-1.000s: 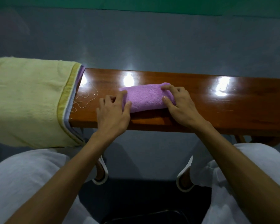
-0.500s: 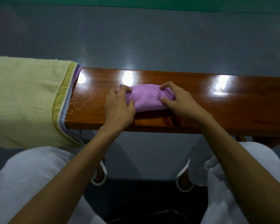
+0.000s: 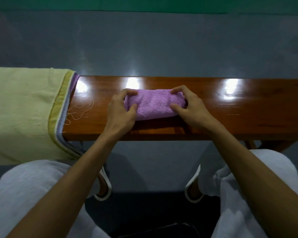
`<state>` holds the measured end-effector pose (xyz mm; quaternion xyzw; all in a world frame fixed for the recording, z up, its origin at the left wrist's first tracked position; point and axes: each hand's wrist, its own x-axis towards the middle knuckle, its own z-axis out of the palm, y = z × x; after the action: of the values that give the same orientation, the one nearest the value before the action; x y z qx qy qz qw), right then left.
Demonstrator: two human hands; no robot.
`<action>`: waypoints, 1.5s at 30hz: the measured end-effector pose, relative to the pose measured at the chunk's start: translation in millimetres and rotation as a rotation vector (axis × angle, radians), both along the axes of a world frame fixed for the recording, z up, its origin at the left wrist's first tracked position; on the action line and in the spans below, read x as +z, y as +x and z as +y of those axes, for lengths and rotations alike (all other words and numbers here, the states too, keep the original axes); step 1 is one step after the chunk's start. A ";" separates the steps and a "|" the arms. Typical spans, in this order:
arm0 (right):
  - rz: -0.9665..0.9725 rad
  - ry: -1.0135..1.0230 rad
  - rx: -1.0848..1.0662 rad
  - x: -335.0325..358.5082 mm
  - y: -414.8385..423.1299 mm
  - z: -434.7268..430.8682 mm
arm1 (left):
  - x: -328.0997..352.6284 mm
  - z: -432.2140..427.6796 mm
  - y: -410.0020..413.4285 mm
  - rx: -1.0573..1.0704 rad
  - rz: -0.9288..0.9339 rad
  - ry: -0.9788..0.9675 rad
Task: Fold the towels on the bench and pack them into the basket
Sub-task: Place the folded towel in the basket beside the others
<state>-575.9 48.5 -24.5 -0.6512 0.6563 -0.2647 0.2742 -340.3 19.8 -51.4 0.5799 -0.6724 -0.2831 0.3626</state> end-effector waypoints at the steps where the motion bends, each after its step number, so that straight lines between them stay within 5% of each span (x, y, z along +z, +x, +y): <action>1: -0.013 -0.010 -0.005 0.8 -1.2 2.0 | 1.0 0.7 -1.2 -0.002 0.009 -0.003; 24: -0.115 -0.250 -0.128 22.9 -91.3 32.6 | 30.1 14.3 -85.9 -0.134 0.286 -0.081; 45: -0.118 -0.386 -0.429 17.8 -246.1 144.5 | 36.8 70.3 -263.0 -0.352 0.213 -0.051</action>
<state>-822.0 193.1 -6.7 -0.5212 0.6994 -0.4740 0.1205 -603.4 90.1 -14.6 0.4107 -0.7283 -0.3847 0.3910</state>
